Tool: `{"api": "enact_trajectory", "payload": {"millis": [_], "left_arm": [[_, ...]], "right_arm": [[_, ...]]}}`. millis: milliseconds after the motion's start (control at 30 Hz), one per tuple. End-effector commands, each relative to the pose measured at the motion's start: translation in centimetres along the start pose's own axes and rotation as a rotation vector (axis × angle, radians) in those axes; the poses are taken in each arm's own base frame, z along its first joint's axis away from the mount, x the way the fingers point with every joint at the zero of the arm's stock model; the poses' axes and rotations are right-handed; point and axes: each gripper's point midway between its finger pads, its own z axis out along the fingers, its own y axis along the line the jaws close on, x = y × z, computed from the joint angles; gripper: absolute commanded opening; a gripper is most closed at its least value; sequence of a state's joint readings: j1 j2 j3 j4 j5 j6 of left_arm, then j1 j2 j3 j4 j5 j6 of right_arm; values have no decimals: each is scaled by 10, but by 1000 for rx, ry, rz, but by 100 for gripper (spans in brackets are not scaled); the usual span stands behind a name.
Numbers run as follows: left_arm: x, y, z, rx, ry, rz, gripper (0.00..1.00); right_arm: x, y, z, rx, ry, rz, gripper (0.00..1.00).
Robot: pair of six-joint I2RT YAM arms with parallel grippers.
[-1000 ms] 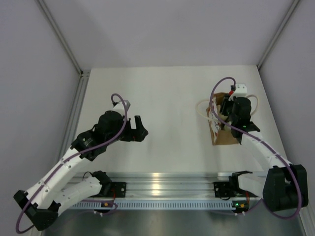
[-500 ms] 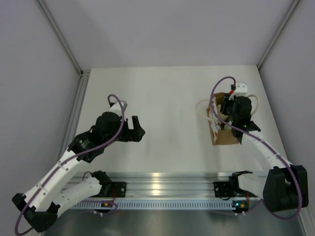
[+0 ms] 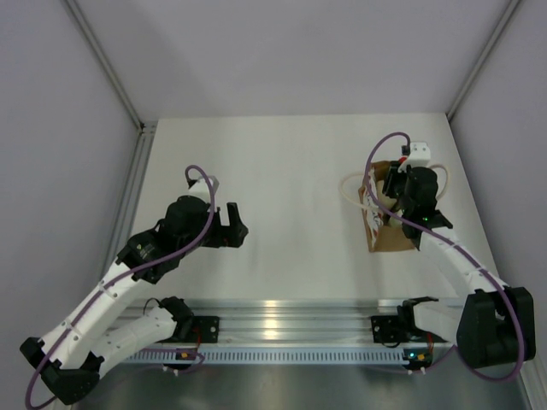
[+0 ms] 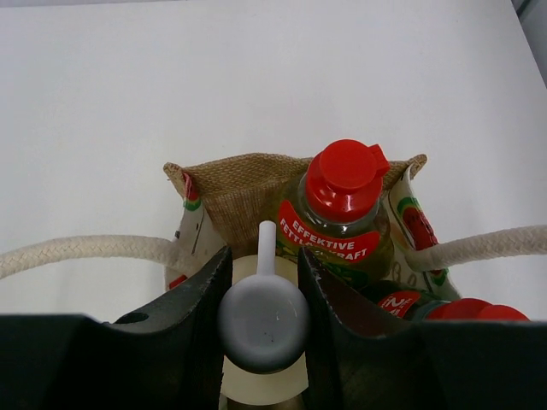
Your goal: Take the personal care products out of the canvas bag
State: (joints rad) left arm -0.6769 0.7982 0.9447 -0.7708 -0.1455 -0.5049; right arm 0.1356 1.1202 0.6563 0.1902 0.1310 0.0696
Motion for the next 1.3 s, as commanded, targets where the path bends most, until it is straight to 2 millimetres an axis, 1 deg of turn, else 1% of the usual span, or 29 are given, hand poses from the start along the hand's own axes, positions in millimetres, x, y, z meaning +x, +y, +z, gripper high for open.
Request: {"api": "enact_trajectory", "payload": {"millis": [0,200,433,533,567,600,733,833,867,933,967,1033,1067,1133,1167,1267], "left_arm": [[-12,-1,-7,2,-46,7,98],[-12,0,-6,-8,-49,7,98],[-12,1,-5,-15,-48,4,98],[-12,2,-5,-17,-49,4,98],[-13,2,-5,-17,-53,4,98],[-12,2,-6,-18,-53,4,98],[-12,3,-6,-20,-53,6,98],[-13,3,-6,-22,-58,3,98],[-13,3,-6,-23,-60,5,98],[-14,5,-6,-33,-63,2,98],[-15,6,-7,-35,-70,1,98],[-15,8,-7,-44,-76,-3,98],[-16,9,-7,-52,-79,-4,98],[-17,10,-8,-56,-88,-6,98],[-16,11,-8,-62,-88,-5,98],[-16,13,-8,-67,-91,-5,98]], "right_arm": [[-116,1,-16,-3,-358,28,0],[-129,2,-26,-12,-391,30,0],[-139,3,-30,-21,-408,26,0],[-145,5,-33,-29,-418,30,0],[-150,5,-35,-31,-427,31,0],[-149,5,-34,-30,-421,31,0],[-158,6,-38,-35,-429,29,0],[-166,7,-42,-39,-433,27,0],[-172,8,-45,-45,-443,28,0],[-175,9,-47,-47,-440,25,0],[-180,10,-49,-52,-449,25,0],[-183,13,-51,-61,-445,17,0],[-190,14,-54,-66,-457,15,0],[-193,14,-56,-63,-455,12,0],[-200,14,-60,-62,-470,15,0],[-210,17,-65,-72,-478,13,0]]}}
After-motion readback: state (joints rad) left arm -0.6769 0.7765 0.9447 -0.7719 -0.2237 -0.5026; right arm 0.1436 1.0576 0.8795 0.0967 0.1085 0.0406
